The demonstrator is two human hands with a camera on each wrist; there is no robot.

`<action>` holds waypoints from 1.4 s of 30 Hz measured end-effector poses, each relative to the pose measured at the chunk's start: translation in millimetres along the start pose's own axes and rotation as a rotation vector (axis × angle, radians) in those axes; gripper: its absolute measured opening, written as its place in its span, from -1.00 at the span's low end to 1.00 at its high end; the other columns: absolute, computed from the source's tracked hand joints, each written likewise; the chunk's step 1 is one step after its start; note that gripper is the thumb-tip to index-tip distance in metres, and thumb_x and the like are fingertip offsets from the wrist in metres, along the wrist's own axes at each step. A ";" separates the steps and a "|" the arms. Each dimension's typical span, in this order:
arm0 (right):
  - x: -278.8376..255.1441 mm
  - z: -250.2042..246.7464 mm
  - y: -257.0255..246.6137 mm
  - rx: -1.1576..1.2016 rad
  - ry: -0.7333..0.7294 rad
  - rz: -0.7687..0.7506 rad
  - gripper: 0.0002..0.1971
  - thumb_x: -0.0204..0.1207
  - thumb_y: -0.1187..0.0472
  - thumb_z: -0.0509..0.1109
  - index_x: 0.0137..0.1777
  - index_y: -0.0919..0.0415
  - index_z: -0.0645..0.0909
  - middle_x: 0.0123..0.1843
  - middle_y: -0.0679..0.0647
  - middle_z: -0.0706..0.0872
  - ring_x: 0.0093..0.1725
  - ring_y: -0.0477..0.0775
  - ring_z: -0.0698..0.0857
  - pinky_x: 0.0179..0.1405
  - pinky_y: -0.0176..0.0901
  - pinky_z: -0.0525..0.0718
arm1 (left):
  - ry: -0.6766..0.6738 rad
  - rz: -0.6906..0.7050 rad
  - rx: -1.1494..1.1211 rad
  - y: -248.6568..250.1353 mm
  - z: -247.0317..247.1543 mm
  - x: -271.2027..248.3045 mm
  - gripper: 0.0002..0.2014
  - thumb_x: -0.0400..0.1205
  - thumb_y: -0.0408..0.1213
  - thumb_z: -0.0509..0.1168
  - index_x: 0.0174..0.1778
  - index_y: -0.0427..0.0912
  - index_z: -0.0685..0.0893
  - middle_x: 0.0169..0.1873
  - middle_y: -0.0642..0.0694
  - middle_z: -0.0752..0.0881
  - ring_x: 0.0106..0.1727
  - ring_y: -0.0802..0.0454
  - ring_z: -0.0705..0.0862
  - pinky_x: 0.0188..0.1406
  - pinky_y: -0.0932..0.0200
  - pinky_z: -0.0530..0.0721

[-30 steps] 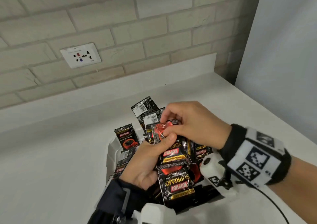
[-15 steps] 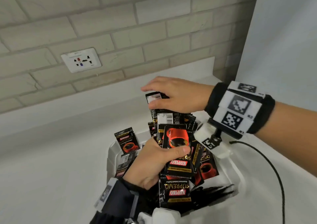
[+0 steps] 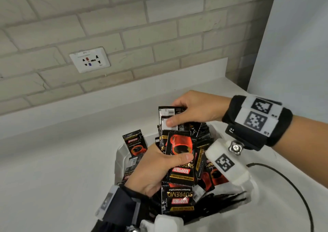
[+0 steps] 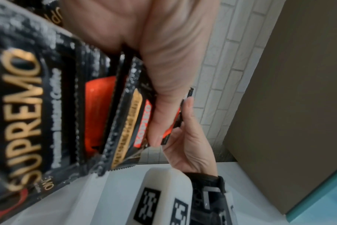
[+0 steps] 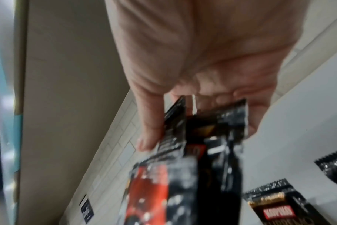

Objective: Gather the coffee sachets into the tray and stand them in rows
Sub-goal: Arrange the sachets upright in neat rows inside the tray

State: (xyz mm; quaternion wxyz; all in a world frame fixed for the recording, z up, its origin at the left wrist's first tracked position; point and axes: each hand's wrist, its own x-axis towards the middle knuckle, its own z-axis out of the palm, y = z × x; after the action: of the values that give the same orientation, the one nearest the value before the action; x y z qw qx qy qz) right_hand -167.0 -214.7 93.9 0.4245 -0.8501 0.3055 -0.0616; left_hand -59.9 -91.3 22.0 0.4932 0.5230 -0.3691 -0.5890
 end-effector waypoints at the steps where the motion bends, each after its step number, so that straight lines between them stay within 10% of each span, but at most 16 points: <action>1: -1.6 2.4 0.2 0.000 -0.007 -0.006 -0.83 0.42 0.07 0.47 -0.06 0.12 0.69 -0.23 -0.07 0.74 -0.37 -0.21 0.68 -0.31 -0.46 0.63 | 0.000 -0.004 0.004 -0.2 0.3 -0.3 -0.58 0.18 -0.44 0.49 -0.01 -0.26 0.68 -0.25 -0.19 0.81 -0.24 -0.09 0.80 -0.29 0.10 0.75; 15: 7.0 -24.8 14.8 0.798 0.643 -0.080 -0.94 0.46 0.31 0.42 -0.09 0.19 0.65 -0.26 0.05 0.77 -0.32 -0.05 0.74 -0.22 -0.12 0.76 | 0.052 -0.078 -0.119 -1.3 -3.6 -1.5 -0.67 0.21 -0.46 0.44 -0.10 -0.35 0.68 -0.34 -0.26 0.80 -0.38 -0.10 0.78 -0.43 0.11 0.74; 18: -5.0 -30.5 5.1 0.978 0.522 -0.196 -0.85 0.38 0.35 0.40 -0.04 0.23 0.62 -0.20 0.09 0.76 -0.30 -0.03 0.74 -0.30 -0.14 0.77 | 0.104 -0.093 -0.209 0.9 -8.2 1.5 -0.69 0.22 -0.45 0.41 -0.10 -0.36 0.67 -0.35 -0.28 0.79 -0.41 -0.12 0.77 -0.43 0.05 0.77; 24: -18.5 6.4 -6.2 0.453 -0.085 -0.100 -0.74 0.27 0.42 0.46 -0.05 0.19 0.62 -0.26 -0.06 0.77 -0.31 -0.18 0.73 -0.24 -0.39 0.71 | 0.125 -0.064 -0.291 7.1 -8.3 5.8 -0.80 0.05 -0.26 0.43 -0.46 -0.25 0.80 -0.32 -0.29 0.76 -0.34 -0.12 0.73 -0.19 -0.02 0.70; 33: 0.3 27.7 -1.9 0.135 0.099 -0.065 -0.64 0.36 0.33 0.53 0.13 0.16 0.56 0.09 0.12 0.72 -0.21 -0.07 0.67 -0.12 -0.23 0.68 | -0.073 -0.085 -0.698 8.0 -13.8 -0.4 -0.27 0.36 0.24 0.32 0.24 -0.30 0.67 0.25 -0.45 0.62 0.25 -0.33 0.64 0.23 -0.33 0.53; 37: 3.5 35.4 -3.4 0.094 0.173 -0.116 -0.58 0.32 0.30 0.56 0.17 0.08 0.55 0.05 -0.01 0.68 -0.10 -0.11 0.65 0.03 -0.15 0.67 | -0.027 -0.079 -0.495 7.4 -12.0 2.0 -0.26 0.03 -0.23 0.71 0.14 -0.38 0.70 0.02 -0.45 0.72 -0.06 -0.31 0.76 0.03 -0.28 0.69; 42: -3.3 32.7 -3.4 0.232 0.375 -0.144 -0.43 0.42 0.12 0.47 0.41 0.00 0.38 0.20 -0.08 0.49 0.16 -0.13 0.52 0.18 -0.30 0.51 | 0.127 -0.043 -0.482 11.5 -11.9 2.2 -0.50 0.26 -0.48 0.52 0.15 -0.44 0.64 -0.02 -0.45 0.72 -0.13 -0.30 0.73 0.02 -0.28 0.67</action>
State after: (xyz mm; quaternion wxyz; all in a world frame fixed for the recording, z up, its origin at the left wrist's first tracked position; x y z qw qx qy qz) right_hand -156.2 -188.9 76.3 0.4496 -0.7889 0.3085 -0.2835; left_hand -45.9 -95.2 30.3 0.6130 0.4341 -0.1751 -0.6365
